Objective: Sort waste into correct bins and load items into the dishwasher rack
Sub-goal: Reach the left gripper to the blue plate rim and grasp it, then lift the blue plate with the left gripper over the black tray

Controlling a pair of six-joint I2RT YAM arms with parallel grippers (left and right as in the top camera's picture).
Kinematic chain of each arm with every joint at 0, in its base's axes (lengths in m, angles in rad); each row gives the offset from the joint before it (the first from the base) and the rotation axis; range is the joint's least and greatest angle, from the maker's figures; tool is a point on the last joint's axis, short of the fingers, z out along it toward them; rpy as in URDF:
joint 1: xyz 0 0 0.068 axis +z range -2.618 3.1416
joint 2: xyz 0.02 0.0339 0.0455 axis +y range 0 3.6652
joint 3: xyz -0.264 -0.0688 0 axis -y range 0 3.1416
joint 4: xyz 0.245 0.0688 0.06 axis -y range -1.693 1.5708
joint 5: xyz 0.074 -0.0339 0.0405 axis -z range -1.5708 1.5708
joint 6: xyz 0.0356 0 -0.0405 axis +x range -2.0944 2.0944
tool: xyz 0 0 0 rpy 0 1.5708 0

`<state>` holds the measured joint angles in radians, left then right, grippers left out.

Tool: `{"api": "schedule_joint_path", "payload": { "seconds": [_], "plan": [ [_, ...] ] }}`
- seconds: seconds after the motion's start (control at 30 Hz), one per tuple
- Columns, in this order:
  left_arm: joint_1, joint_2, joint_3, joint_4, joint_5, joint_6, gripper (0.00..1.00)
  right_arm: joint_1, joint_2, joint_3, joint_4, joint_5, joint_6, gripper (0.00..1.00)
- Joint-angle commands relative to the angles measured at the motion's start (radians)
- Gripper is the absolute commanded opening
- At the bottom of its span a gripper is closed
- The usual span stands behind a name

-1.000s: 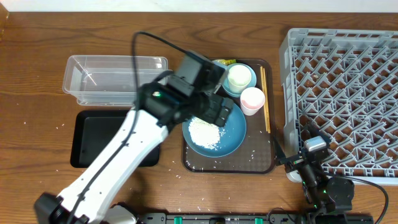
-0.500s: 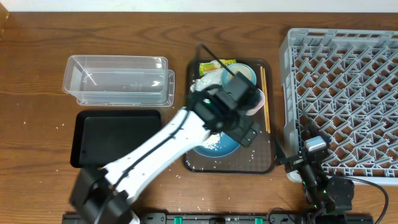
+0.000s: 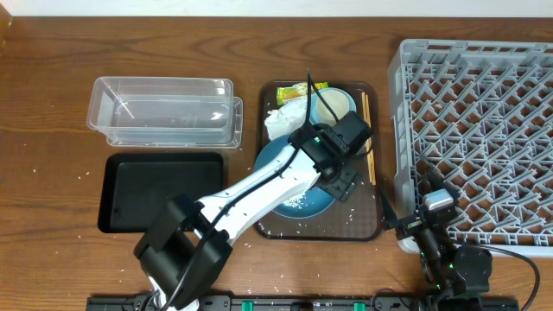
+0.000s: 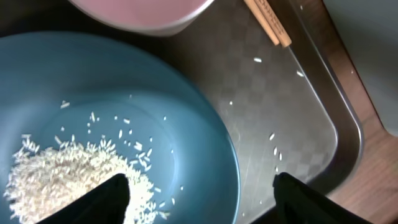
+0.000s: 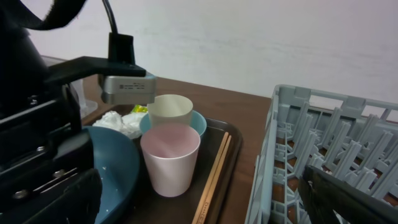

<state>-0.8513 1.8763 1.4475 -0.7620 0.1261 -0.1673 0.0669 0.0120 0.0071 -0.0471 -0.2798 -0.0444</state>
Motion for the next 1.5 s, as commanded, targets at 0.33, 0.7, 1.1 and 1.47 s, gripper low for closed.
{"api": "schedule_joint_path", "payload": {
  "seconds": [0.33, 0.7, 1.1, 1.47],
  "plan": [
    [-0.004, 0.088, -0.006, 0.001, -0.004, -0.108, 0.71, 0.026, -0.005, -0.002, -0.004, 0.003, 0.002, 0.99],
    [-0.01, 0.092, -0.046, 0.0, -0.015, -0.158, 0.66, 0.026, -0.005, -0.002, -0.004, 0.003, 0.002, 0.99],
    [-0.019, 0.106, -0.077, 0.034, -0.014, -0.165, 0.66, 0.026, -0.005, -0.002, -0.004, 0.003, 0.002, 0.99],
    [-0.02, 0.106, -0.076, 0.034, -0.015, -0.168, 0.4, 0.026, -0.005, -0.002, -0.004, 0.003, 0.002, 0.99]
  ]
}}
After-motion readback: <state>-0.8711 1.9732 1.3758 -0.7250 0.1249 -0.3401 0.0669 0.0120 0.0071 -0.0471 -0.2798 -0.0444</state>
